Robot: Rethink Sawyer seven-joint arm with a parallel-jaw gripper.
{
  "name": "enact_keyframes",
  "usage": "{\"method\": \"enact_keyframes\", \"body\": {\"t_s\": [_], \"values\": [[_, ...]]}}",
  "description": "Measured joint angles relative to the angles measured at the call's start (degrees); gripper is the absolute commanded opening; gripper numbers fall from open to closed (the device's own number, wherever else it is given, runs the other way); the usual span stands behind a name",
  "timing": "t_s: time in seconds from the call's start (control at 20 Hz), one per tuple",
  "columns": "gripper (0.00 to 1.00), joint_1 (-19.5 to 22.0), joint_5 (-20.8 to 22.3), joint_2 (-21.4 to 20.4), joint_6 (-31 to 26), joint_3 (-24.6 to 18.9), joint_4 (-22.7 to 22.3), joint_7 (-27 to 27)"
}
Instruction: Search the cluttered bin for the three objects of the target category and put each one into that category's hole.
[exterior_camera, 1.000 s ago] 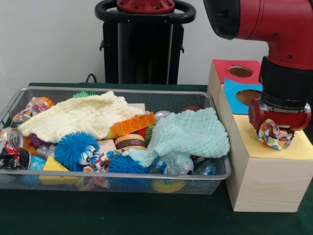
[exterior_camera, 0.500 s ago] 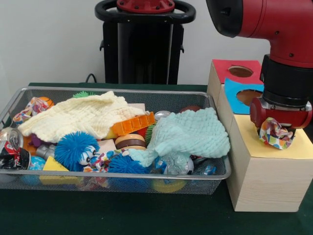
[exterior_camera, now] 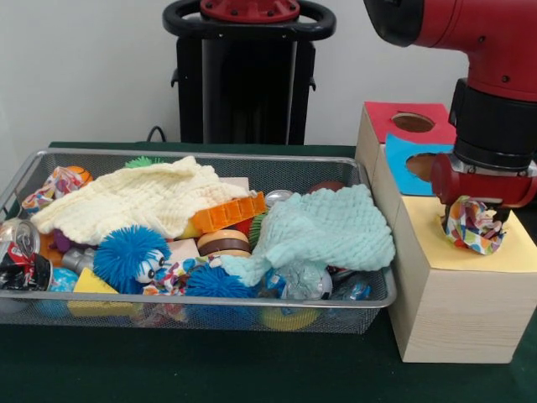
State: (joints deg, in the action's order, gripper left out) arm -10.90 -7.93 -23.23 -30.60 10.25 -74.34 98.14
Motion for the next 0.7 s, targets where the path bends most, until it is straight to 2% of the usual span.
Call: {"method": "enact_keyframes", "body": {"t_s": [0.7], "values": [[1.00, 0.0, 0.0, -0.9, 0.0, 0.0, -0.7, 0.0]]}}
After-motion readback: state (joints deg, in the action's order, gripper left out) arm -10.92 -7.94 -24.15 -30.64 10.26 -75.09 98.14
